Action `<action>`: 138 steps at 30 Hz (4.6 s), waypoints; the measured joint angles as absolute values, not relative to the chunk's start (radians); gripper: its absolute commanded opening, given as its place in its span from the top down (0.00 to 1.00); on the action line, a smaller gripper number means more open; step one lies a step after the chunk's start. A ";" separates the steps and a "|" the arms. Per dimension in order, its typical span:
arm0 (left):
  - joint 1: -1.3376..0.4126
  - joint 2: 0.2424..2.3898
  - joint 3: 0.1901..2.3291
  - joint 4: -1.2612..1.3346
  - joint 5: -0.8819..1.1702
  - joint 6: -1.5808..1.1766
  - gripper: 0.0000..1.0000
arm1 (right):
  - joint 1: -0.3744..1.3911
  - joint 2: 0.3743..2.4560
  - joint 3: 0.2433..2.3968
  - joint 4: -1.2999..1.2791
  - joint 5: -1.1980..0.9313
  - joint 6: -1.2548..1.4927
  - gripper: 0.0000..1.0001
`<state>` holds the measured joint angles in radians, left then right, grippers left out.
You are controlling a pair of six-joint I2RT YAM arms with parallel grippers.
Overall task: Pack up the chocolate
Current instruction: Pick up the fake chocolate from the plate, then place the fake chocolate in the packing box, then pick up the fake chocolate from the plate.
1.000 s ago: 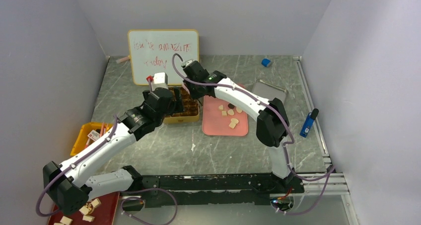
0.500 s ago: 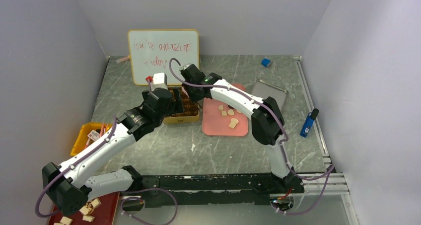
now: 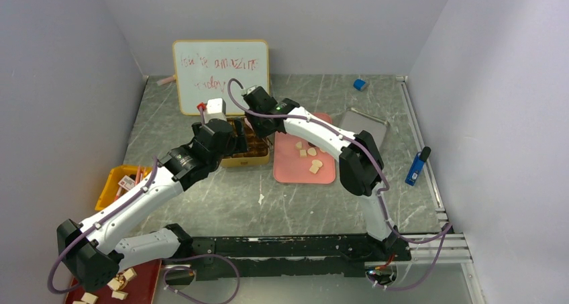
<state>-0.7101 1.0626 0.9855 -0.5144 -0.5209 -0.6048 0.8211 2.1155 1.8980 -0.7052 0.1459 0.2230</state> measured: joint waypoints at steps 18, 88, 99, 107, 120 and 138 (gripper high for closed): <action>-0.710 1.063 0.985 -0.518 -0.521 -0.611 0.08 | 0.822 2.115 1.899 -0.693 0.145 0.215 0.63; -0.710 1.132 0.963 -0.453 -0.442 -0.586 0.08 | 0.640 1.808 1.362 -0.617 0.286 0.274 0.59; -0.710 1.158 0.963 -0.449 -0.442 -0.574 0.07 | 0.609 1.885 1.408 -0.603 0.279 0.256 0.58; -0.702 1.177 0.963 -0.431 -0.442 -0.561 0.07 | 0.593 1.903 1.443 -0.597 0.279 0.251 0.58; -0.675 1.187 0.963 -0.425 -0.438 -0.561 0.08 | 0.579 1.953 1.461 -0.596 0.260 0.242 0.61; -0.666 1.186 0.963 -0.426 -0.431 -0.564 0.08 | 0.577 1.953 1.465 -0.596 0.226 0.234 0.96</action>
<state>-0.6662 1.1862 0.9634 -0.4259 -0.4309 -0.5644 0.5774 1.9526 1.4651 -0.5961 0.2256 0.2344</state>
